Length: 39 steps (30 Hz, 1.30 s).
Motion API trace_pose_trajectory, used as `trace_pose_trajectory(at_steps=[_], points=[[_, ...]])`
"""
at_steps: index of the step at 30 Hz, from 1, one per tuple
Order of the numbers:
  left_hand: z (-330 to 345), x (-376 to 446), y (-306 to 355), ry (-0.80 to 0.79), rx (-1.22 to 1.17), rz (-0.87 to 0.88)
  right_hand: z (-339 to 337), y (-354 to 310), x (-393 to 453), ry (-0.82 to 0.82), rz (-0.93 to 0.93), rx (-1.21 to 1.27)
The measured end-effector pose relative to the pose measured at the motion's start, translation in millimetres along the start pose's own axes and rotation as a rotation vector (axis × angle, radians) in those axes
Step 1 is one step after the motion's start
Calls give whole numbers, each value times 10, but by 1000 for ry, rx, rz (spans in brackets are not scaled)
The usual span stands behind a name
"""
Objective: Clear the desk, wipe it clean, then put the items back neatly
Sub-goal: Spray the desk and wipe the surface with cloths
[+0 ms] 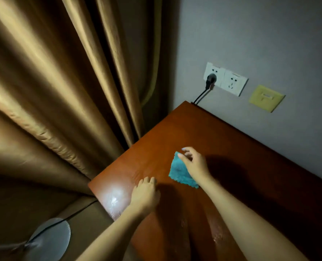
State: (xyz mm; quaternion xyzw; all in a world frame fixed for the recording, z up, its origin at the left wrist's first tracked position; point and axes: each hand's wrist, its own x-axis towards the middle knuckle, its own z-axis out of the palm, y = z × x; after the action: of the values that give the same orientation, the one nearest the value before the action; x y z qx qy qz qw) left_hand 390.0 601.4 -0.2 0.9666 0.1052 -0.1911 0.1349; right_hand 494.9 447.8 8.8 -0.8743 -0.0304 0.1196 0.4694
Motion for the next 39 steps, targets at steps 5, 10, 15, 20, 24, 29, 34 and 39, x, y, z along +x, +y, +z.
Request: trace_pose_trajectory(at_steps=[5,10,15,20,24,29,34,39], points=[[70,381,-153,9,-5,12,153,248,281,-6,-94,-541],[189,658,-310,-18,34,11,508,472,381,-87,-141,-739],[373,942,-354,22,102,58,678,582,477,-7,-3,-856],[443,1312,-266,49,98,87,566,674,748,25,38,-906],[396,1550,-258,160,101,137,215,737,1235,15,175,-931],[330,1920,-190,256,102,117,248,557,1796,15,225,-934],[345,2002,-176,274,96,105,536,441,1792,-179,-109,-988],[348,2027,-166,300,103,84,164,646,1982,-213,-138,-1045]])
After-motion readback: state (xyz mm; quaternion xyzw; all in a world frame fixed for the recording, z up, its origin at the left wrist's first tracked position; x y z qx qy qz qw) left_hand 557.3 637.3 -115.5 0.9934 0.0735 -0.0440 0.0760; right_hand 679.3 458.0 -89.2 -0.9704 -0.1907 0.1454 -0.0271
